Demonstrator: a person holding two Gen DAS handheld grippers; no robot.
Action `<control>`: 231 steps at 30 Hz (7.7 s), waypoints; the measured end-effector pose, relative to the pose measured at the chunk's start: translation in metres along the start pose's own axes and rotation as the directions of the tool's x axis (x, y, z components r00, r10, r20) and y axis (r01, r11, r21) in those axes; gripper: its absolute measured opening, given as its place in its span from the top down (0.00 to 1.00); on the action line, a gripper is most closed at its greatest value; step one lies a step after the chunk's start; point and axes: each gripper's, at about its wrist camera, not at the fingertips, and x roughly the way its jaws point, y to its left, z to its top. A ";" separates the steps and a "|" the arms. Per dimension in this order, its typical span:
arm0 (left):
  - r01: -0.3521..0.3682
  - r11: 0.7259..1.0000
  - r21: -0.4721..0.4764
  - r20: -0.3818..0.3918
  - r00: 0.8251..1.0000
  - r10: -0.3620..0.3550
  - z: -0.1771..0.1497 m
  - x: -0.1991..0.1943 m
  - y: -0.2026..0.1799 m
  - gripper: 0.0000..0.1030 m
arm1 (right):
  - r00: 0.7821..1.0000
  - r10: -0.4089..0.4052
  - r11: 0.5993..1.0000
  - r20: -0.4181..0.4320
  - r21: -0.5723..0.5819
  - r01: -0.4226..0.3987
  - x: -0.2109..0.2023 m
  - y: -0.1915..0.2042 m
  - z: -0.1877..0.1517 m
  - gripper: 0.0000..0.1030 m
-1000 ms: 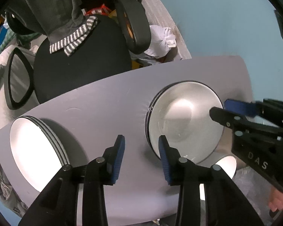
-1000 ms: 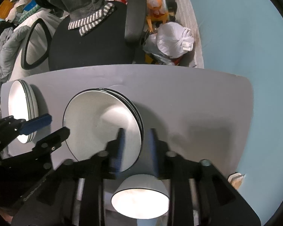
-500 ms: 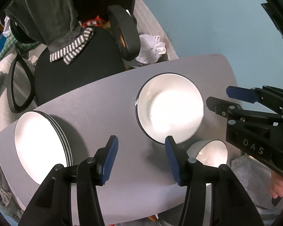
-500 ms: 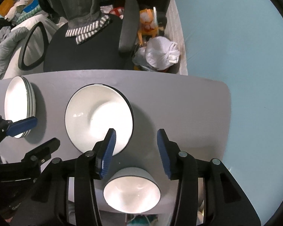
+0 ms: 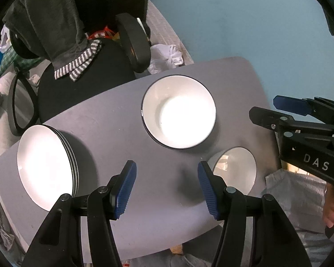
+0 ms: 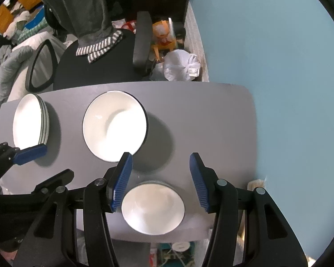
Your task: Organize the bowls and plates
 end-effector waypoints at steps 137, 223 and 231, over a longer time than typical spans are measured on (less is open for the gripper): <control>0.058 0.996 0.071 -0.161 0.986 -0.046 -0.018 0.060 -0.058 0.92 | 0.986 0.137 0.947 -0.095 0.304 -0.102 0.056 -0.037 -0.077 0.94; -0.036 0.978 -0.206 0.012 0.999 0.039 0.037 0.018 0.038 0.46 | 0.999 -0.041 0.995 -0.017 -0.091 0.039 0.027 0.025 0.056 0.41; -0.042 0.986 -0.160 0.062 0.997 0.053 0.033 -0.002 0.023 0.38 | 0.999 -0.024 0.996 0.023 -0.080 0.026 0.007 0.023 0.046 0.40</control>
